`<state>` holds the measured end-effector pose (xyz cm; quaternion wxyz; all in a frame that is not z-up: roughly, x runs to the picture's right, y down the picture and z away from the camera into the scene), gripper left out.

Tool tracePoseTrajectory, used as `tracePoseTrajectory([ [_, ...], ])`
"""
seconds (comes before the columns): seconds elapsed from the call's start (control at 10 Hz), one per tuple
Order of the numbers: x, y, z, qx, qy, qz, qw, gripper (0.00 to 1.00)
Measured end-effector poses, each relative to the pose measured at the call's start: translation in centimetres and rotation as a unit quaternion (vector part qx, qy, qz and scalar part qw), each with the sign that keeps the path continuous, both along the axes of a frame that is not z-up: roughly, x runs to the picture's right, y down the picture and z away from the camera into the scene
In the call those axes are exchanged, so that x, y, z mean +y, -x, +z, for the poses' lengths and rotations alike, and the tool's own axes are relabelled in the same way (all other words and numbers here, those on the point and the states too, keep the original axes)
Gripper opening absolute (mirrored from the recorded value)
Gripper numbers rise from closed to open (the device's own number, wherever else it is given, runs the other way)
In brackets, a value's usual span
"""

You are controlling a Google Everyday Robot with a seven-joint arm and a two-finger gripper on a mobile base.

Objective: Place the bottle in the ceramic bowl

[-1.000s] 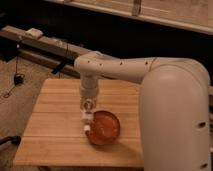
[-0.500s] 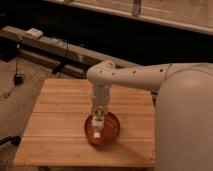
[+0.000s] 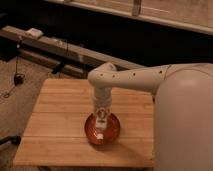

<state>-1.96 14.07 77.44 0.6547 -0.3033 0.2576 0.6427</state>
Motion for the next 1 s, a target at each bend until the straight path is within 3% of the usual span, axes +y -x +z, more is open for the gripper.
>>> tracePoseTrajectory([
  [0.4, -0.51, 0.37, 0.23, -0.003, -0.012, 0.005, 0.9999, 0.80],
  [1.0, -0.50, 0.38, 0.23, -0.004, -0.012, 0.004, 0.9999, 0.80],
])
